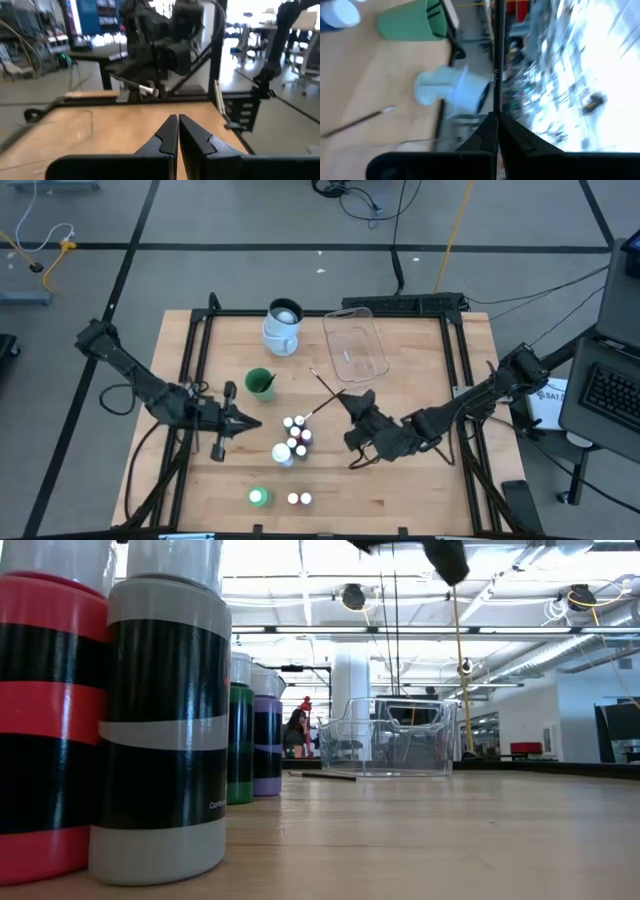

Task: Pick & Place Paint Supplies
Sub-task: Put the silver paintbrush into the green cup

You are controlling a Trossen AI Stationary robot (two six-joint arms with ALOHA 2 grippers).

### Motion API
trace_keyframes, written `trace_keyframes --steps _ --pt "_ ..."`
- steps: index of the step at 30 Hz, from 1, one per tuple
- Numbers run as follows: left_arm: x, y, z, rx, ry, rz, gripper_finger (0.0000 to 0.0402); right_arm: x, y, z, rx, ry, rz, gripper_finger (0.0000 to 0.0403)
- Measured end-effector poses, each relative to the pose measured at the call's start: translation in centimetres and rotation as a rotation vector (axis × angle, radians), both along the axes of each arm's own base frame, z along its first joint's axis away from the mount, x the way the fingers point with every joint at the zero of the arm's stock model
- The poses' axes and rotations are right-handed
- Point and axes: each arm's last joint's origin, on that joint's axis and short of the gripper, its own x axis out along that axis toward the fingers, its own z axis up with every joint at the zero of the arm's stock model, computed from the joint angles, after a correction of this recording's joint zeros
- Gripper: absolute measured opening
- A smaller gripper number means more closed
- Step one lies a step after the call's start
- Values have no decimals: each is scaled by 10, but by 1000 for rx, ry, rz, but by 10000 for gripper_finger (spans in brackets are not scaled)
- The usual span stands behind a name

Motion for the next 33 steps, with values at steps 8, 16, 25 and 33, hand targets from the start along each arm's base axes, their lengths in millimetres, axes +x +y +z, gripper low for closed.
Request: trace_keyframes --steps 8,16,25,33 --pt "27 -16 -2 -41 85 -43 47 23 19 -15 -366 168 57 0" --pt "43 -18 -17 -135 163 6 148 31 29 -29 -481 229 134 0" --pt "60 -1 -24 -233 222 -19 208 38 28 -19 -590 152 344 0" --pt "69 13 -24 -274 232 -83 209 49 24 -30 -682 147 444 0"
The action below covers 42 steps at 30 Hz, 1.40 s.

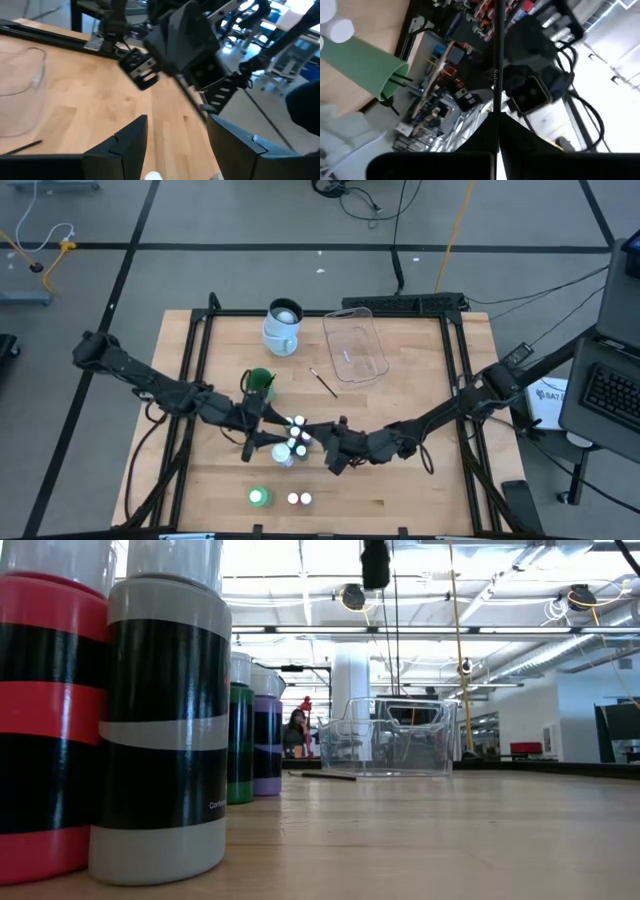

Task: Pick & Place Paint Supplies
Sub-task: Put the silver paintbrush into the green cup

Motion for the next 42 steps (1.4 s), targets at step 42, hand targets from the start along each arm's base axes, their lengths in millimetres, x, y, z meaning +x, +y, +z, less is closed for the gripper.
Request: trace_keyframes --steps 42 --pt "29 18 -5 -93 -86 -165 209 6 -8 -14 -3 19 27 0"
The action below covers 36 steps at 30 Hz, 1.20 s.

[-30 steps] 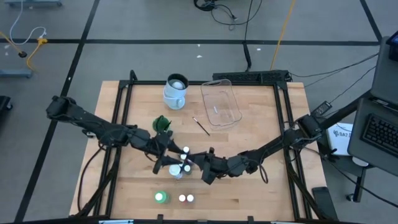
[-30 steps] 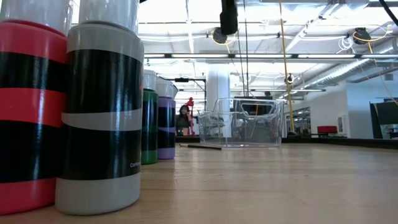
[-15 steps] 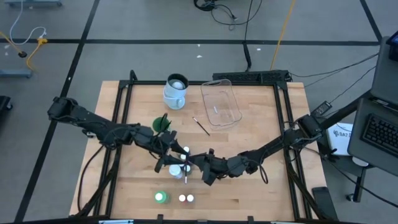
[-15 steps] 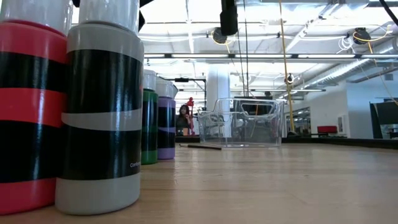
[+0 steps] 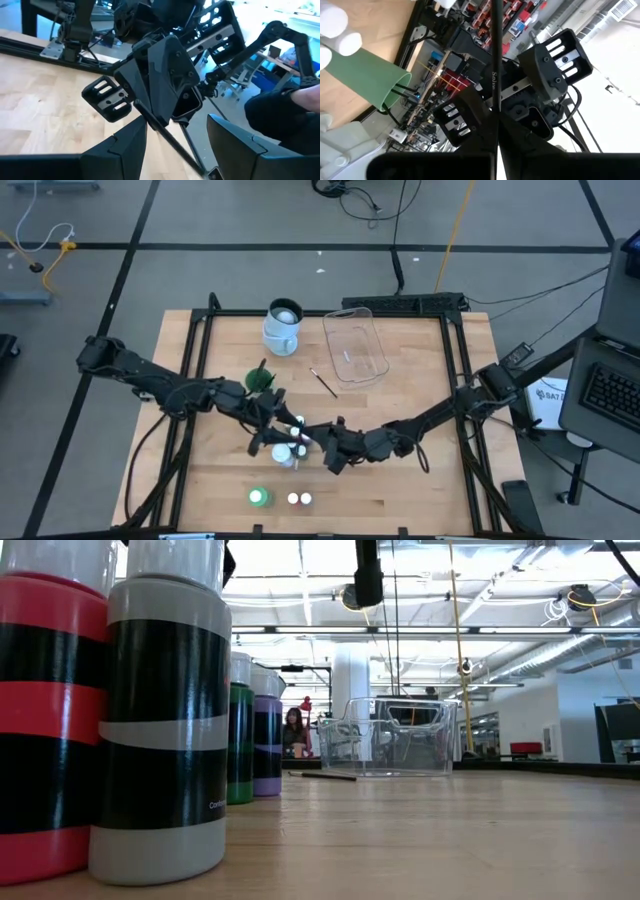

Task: Pick & Place Paint Supplies
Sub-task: Put the silver paintbrush into the green cup

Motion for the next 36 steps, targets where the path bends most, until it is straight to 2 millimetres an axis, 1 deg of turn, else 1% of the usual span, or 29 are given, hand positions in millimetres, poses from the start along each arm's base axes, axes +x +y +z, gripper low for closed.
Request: trace_keyframes --steps 5,8,10,12,15,17,18,20,24,26,28,30,32,34,36 --pt "4 3 -4 2 17 11 209 3 -8 2 11 -19 -22 0" --pt "6 5 -6 3 22 18 209 3 -9 2 8 -20 -27 0" --pt "6 5 -9 10 40 17 199 4 -9 2 14 -26 -21 0" --pt "5 6 -10 27 59 24 167 4 -11 3 24 -35 -30 0" --pt "1 9 -14 75 112 60 83 5 -15 5 90 -68 -81 0" --pt "-7 10 -3 103 65 28 26 5 -18 8 176 -128 -107 0" --pt "-12 10 6 112 43 13 15 4 -19 10 229 -162 -117 0" --pt "-27 10 18 147 48 16 14 3 -19 13 324 -219 -110 0" --pt "-61 10 46 215 63 112 3 -2 -20 11 465 -276 -91 0" --pt "-77 7 53 217 68 143 4 -8 -23 12 560 -301 -78 0" --pt "-91 4 52 243 102 165 2 -16 -25 10 645 -308 -52 0" --pt "-99 1 51 247 125 199 2 -25 -25 6 713 -297 -5 0" --pt "-106 -1 47 237 170 218 2 -34 -26 5 806 -297 29 0" --pt "-109 -3 44 198 216 227 2 -44 -26 6 939 -315 69 0" --pt "-112 -5 37 175 297 233 6 -55 -27 6 1061 -315 84 0"
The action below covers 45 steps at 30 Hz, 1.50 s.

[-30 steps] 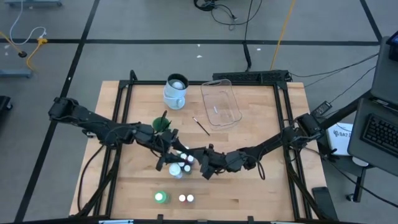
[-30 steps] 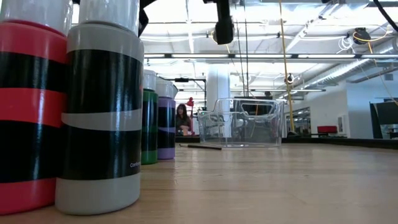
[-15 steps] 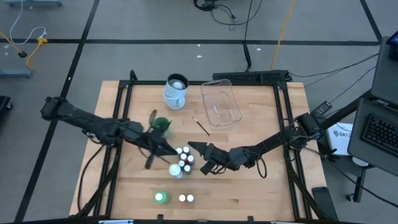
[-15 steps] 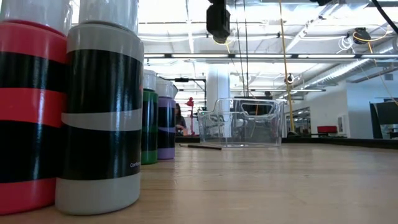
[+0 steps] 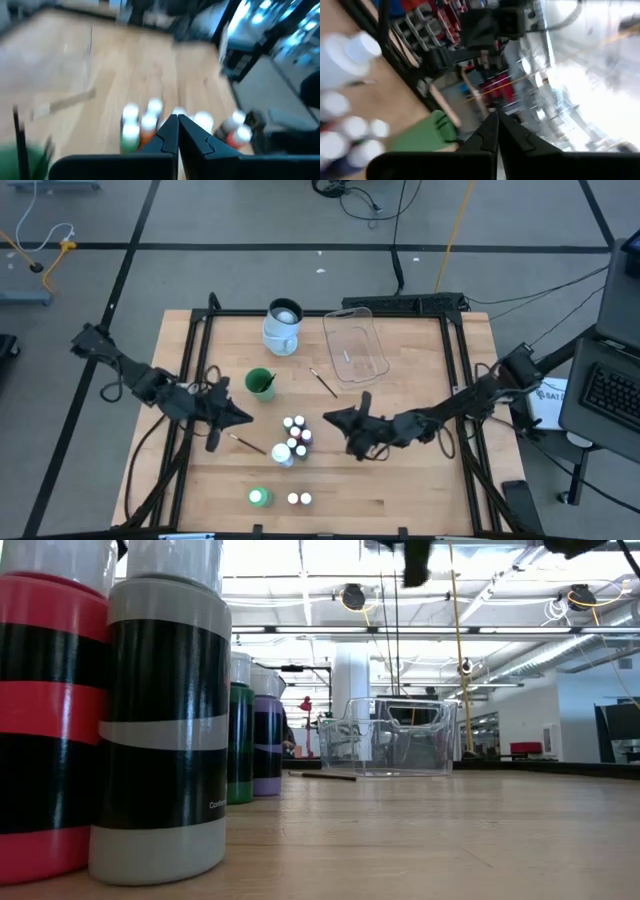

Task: Pick & Place Paint Supplies
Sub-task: Put the silver paintbrush into the green cup

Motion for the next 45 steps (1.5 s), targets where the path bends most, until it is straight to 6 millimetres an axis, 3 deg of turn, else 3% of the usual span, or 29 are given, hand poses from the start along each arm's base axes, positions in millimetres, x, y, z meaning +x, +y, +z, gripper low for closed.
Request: trace_keyframes --steps 5,12,17,23,28,36,45 --pt "-8 -10 -12 16 120 -47 3 -32 -9 -10 261 25 61 0" --pt "-20 -10 -32 -21 371 -9 3 -83 -38 -32 604 -12 167 0" --pt "-19 -15 -49 5 551 48 4 -101 -58 -44 897 -57 265 0" --pt "-7 -30 -80 92 814 19 7 -104 -78 -51 1134 -29 315 0" --pt "5 -41 -100 159 916 -43 31 -104 -80 -53 1158 -19 323 8" --pt "17 -52 -121 256 967 -143 73 -104 -80 -54 1183 -16 320 53" --pt "32 -45 -136 287 1013 -114 141 -103 -80 -55 1181 -7 311 107"
